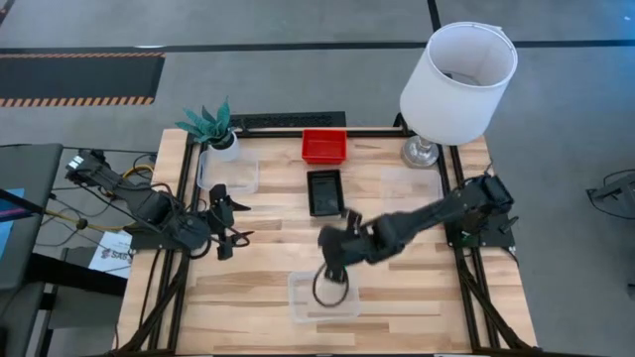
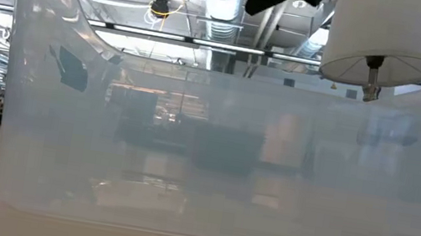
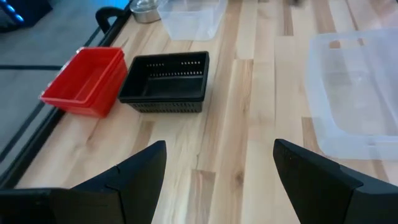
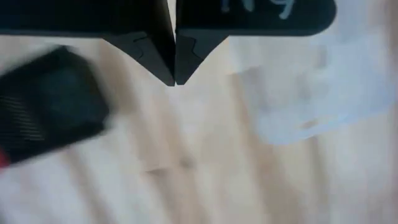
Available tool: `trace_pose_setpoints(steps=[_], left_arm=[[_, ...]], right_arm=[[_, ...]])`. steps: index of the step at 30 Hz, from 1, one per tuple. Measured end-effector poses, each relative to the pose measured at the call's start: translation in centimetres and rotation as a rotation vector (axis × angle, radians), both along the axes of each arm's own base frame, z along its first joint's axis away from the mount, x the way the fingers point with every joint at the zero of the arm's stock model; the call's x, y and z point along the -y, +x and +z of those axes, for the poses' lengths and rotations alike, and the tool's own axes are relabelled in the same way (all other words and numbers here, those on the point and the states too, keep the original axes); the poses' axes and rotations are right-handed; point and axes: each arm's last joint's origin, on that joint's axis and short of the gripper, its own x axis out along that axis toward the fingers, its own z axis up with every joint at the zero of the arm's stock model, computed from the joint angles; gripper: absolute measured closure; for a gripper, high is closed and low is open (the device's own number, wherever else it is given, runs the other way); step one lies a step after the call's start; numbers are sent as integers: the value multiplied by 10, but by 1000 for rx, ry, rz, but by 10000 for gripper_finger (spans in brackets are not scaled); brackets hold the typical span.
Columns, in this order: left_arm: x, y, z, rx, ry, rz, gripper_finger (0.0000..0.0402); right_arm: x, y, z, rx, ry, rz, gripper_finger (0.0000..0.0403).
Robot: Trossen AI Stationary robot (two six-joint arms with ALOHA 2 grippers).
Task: Stack baskets by color
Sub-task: Stack the bottom transparent bin on top of the top right transparent bin
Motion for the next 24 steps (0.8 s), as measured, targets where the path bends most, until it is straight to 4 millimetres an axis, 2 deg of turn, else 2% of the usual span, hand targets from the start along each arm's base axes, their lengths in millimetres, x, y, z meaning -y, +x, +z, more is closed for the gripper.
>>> trace_pose_setpoints(steps=[3, 7, 10, 17, 20, 24], left_arm=[[1, 4, 0, 6, 8, -1, 118], [2, 7, -2, -3, -12, -8, 118], [3, 8, -3, -15, -34, -17, 118], [4, 8, -3, -16, -78, -15, 118], [4, 8, -3, -12, -78, -12, 118], [4, 8, -3, -12, -77, -12, 118]], right_arm=[[-16, 6, -12, -14, 33, 101, 365], [-27, 11, -23, -38, -27, 232, 320], [-29, 13, -30, -72, -57, 306, 278], [-30, 21, -42, -109, 29, 375, 181], [-30, 25, -57, -162, 15, 382, 160], [-30, 33, -76, -196, 34, 395, 154]])
